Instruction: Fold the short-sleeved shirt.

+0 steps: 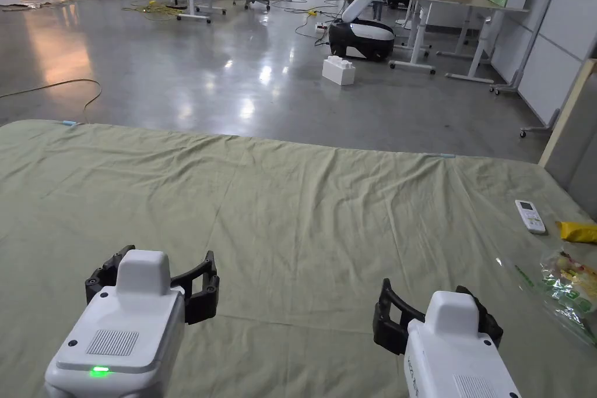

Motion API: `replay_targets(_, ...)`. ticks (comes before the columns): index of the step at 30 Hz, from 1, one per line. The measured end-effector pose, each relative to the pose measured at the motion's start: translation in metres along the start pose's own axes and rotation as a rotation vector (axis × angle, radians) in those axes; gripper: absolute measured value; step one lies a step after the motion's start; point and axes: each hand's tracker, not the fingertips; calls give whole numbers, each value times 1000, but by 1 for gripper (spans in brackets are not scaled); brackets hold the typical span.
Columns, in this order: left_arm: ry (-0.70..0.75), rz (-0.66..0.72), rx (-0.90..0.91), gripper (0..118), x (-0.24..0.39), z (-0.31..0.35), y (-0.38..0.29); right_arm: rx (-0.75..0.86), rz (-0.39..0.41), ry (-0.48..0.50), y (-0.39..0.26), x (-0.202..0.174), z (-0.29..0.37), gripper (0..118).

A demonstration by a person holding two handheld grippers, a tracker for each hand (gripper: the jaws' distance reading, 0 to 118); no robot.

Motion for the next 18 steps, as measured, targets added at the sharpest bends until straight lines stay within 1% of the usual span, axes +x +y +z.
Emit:
replay_targets(1,-2,-9,-3,96,1,0,0,0,0,2,0,0,0,103)
replay_targets(3,4,-19,16,96,0,3,-1,3,-6,8,1,0,1,110)
replay_targets(7,7,-14,5,100,-2,4,1,-1,-10,8,3,2,7,111)
replay_targets(9,10,5,-4,100,-5,4,0,6,-19,4,4,4,9,115)
replay_targets(10,9,14,-7,100,-7,4,0,-8,-46,14,4,6,9,117)
replay_targets(13,12,26,-9,100,-11,3,-1,-12,-76,25,4,9,9,118)
replay_targets(17,-6,31,-17,100,-14,2,-2,-18,-49,6,6,6,3,118)
replay_targets(18,-15,29,-18,100,-15,3,-2,-30,-12,-23,7,3,2,118)
